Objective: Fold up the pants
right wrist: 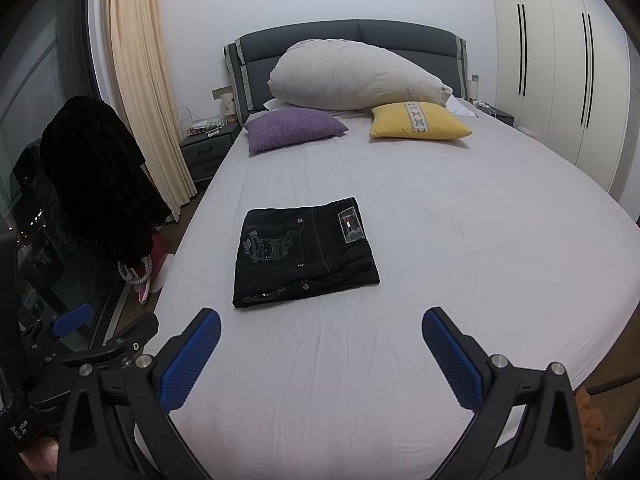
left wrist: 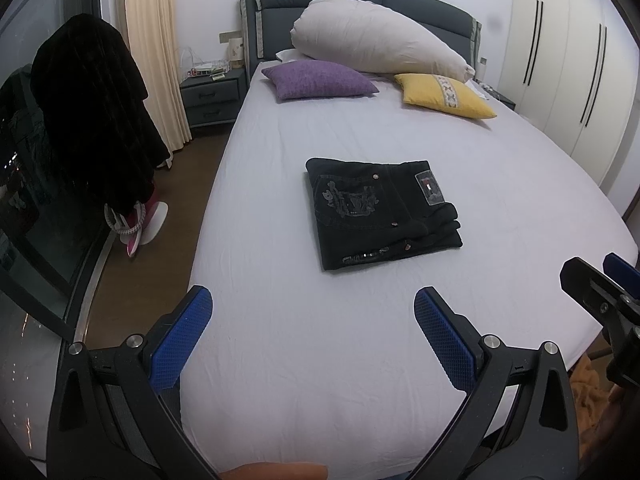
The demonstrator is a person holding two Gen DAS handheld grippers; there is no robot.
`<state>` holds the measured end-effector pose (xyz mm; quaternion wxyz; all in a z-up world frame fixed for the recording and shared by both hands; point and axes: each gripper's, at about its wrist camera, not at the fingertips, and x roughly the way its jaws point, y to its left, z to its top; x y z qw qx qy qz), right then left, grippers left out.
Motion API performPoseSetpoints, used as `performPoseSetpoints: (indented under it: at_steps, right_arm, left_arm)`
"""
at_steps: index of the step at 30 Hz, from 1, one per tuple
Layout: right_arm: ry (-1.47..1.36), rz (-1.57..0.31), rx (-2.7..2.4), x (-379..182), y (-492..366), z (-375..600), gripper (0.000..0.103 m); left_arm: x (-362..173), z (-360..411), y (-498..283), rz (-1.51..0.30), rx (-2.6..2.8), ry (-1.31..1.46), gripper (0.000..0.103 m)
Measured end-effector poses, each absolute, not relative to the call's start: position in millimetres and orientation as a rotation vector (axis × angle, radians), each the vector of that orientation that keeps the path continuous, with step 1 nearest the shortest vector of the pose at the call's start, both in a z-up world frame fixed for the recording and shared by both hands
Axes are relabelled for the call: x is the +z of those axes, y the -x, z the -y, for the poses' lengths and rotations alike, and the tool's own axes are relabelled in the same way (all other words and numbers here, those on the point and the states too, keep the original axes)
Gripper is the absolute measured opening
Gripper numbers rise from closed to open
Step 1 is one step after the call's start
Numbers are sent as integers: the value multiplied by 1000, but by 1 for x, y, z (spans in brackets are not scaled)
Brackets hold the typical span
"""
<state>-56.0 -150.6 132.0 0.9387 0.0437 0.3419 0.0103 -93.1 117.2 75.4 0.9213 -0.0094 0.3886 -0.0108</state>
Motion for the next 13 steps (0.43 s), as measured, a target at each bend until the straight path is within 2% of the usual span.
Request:
performPoseSetpoints:
  at_steps: [13]
  right_arm:
    - [-96, -708, 24, 126, 70, 148, 103]
  left_arm:
    - [72, -127, 104, -790, -33, 9, 103]
